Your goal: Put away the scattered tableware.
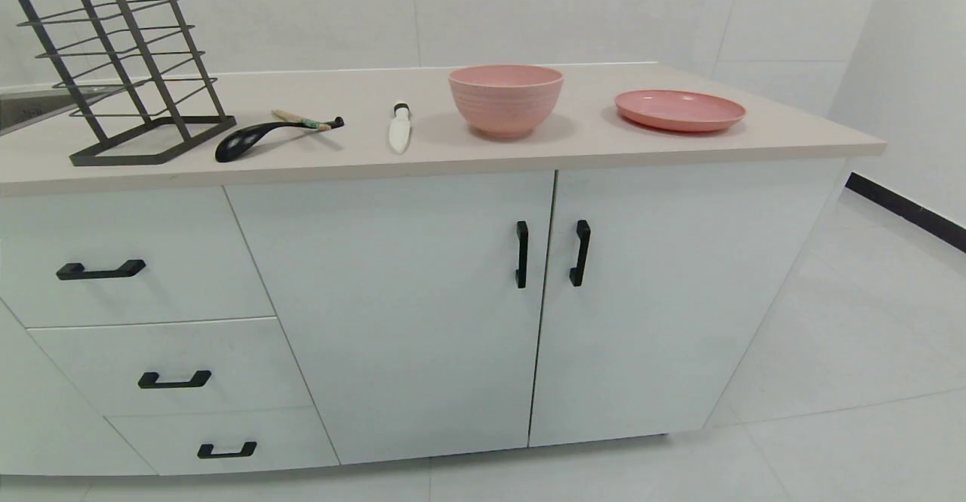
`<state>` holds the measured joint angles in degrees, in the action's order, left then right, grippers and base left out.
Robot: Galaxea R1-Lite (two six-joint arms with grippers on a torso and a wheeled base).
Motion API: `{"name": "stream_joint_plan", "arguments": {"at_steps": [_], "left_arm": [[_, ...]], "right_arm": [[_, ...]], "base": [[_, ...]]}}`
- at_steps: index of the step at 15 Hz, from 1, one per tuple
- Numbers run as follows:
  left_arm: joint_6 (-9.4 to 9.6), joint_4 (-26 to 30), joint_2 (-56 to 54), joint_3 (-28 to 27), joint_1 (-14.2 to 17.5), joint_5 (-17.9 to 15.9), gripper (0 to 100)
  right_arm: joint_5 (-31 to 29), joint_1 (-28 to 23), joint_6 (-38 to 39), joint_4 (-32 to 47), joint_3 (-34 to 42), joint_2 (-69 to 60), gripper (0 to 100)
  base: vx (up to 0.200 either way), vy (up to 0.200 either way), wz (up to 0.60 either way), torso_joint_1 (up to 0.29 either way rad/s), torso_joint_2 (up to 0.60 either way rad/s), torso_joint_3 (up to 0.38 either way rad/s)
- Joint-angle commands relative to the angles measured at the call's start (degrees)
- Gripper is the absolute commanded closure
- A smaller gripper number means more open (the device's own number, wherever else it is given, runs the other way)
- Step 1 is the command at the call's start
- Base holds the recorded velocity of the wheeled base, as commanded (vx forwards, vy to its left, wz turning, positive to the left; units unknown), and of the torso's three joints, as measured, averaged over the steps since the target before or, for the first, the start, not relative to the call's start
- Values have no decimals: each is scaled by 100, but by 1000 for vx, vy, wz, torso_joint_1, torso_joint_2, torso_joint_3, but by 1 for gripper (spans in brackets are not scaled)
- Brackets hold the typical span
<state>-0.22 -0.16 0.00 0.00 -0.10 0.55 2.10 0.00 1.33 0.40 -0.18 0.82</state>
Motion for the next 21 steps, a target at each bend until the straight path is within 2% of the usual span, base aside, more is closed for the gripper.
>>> {"name": "stream_joint_plan", "arguments": {"at_steps": [1,7,8,9,11,14,15,17,21], "left_arm": [[4,-2,9,0,1,7,0],[-4,-2,9,0,1,7,0],[-4,-2,9,0,1,7,0],[4,-2,9,0,1,7,0],[13,-2,9,0,1,7,0],[31,-2,9,0,1,-2,0],[31,-2,9,0,1,-2,0],[40,-2,9,0,1,-2,0],[31,-2,9,0,1,-2,0]], "right_arm": [[1,0,-1,4,1,6,0],[1,-9,-27,-14,9,-3,0],[1,-18,8,-383,-122,-3,0],[10,-97,-10,-963,-641,112,0],[520,-70,-150,-1025,-1256,657,0],[1689,149,-150,-928,-1880,2353,0],[1785,185,-159,-937,-1924,2661,0],[1935,483,-194,-1227,-1986,4207,0],[1935,1046,-238,-2563,-1933,6079,0]], "base": [[0,0,0,0,0,0],[0,0,0,0,0,0],[0,0,0,0,0,0],[0,0,0,0,0,0],[0,0,0,0,0,0],[0,0,0,0,0,0],[0,0,0,0,0,0],[0,0,0,0,0,0],[0,0,0,0,0,0]]}}
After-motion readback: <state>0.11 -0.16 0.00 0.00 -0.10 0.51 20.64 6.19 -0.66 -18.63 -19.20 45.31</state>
